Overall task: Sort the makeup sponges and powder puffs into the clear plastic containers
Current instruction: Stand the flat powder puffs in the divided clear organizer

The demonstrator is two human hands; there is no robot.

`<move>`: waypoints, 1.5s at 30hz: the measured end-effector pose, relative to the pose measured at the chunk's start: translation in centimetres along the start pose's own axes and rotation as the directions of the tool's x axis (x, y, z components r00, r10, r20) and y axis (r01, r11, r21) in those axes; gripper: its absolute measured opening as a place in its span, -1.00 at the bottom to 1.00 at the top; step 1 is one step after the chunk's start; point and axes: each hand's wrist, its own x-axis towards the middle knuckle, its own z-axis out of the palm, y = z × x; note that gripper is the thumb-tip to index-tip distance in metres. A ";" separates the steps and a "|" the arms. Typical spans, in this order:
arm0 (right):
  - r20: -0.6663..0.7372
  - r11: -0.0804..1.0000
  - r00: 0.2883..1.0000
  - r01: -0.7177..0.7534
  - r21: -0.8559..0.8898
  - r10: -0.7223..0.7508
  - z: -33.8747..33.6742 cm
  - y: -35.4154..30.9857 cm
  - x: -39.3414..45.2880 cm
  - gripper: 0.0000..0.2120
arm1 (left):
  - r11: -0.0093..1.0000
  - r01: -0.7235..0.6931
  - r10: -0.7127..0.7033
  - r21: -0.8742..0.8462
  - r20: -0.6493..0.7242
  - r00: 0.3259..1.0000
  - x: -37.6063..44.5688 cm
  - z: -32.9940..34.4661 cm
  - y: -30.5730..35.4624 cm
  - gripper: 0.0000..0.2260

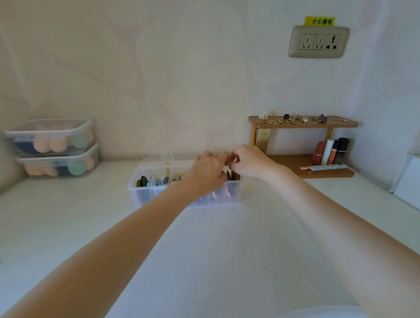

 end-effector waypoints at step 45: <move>0.412 0.973 0.901 -0.040 -0.228 0.134 -1.1 0.8 2.7 -0.85 | 0.956 0.202 -0.250 0.213 0.229 0.941 3.4 -1.0 2.3 -0.71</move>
